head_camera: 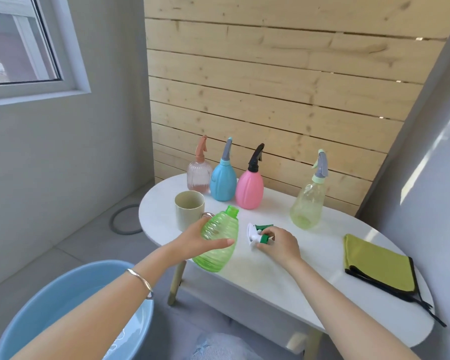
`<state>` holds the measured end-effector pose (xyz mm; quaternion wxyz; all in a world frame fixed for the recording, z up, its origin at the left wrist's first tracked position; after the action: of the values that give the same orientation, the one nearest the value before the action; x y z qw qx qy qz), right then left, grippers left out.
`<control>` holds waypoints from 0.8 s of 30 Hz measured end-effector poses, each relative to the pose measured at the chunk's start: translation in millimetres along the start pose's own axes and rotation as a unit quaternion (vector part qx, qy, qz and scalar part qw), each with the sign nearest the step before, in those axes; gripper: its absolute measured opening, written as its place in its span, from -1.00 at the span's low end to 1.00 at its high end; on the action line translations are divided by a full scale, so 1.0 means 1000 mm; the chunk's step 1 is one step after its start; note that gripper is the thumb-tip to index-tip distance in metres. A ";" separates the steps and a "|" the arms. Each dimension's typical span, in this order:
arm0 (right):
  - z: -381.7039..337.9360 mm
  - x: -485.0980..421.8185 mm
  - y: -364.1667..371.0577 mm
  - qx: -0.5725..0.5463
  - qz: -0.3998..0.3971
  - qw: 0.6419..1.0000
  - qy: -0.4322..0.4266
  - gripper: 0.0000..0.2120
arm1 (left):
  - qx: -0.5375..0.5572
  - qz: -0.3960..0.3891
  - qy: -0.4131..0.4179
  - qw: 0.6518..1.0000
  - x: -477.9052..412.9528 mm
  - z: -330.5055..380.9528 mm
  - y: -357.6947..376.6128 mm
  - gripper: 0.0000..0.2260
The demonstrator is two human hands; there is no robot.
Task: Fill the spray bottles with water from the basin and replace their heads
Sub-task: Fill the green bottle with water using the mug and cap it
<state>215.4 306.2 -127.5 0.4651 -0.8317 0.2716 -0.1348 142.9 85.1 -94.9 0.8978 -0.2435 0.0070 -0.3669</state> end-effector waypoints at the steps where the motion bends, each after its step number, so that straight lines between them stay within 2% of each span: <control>1: -0.001 0.000 0.000 0.017 -0.006 1.000 -0.002 -0.66 | 0.004 0.004 0.001 1.000 0.001 -0.002 -0.003 -0.14; 4: -0.014 -0.002 -0.005 0.035 0.018 0.999 -0.018 -0.59 | 0.010 0.025 0.002 1.000 0.005 -0.009 -0.017 -0.19; 7: -0.054 -0.005 -0.009 -0.075 0.046 0.993 -0.072 -0.72 | 0.012 0.043 -0.010 0.999 0.009 -0.024 -0.031 -0.29; 9: -0.081 -0.010 0.000 -0.175 0.015 0.982 -0.074 -0.77 | 0.019 0.053 -0.024 0.998 0.011 -0.035 -0.038 -0.43; 12: -0.109 -0.020 0.035 -0.270 -0.060 0.961 -0.023 -0.71 | 0.035 0.061 -0.039 0.997 0.020 -0.048 -0.048 -0.65; 16: -0.120 -0.029 0.072 -0.300 -0.086 0.950 0.026 -0.71 | 0.045 0.086 -0.045 0.994 0.032 -0.064 -0.070 -0.62; 20: -0.130 -0.026 0.083 -0.312 -0.074 0.947 0.003 -0.62 | 0.068 0.125 -0.050 0.988 0.041 -0.091 -0.093 -0.54; 24: -0.139 -0.017 0.087 -0.345 -0.032 0.938 -0.009 -0.64 | 0.106 0.175 -0.057 0.977 0.054 -0.122 -0.115 -0.66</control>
<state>107.4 182.2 -126.8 0.1472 -0.9505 0.2707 -0.0394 84.1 -73.4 -142.3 0.9677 -0.1623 -0.0406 -0.1888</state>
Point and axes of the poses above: each hand's wrist, its own x-axis away from the middle knuckle, its own y-axis out of the palm, z = x × y, the point moved 10 cm from there along -x, towards the middle knuckle, and after that the axes turned 2 degrees about y, right-handed, at the moved point
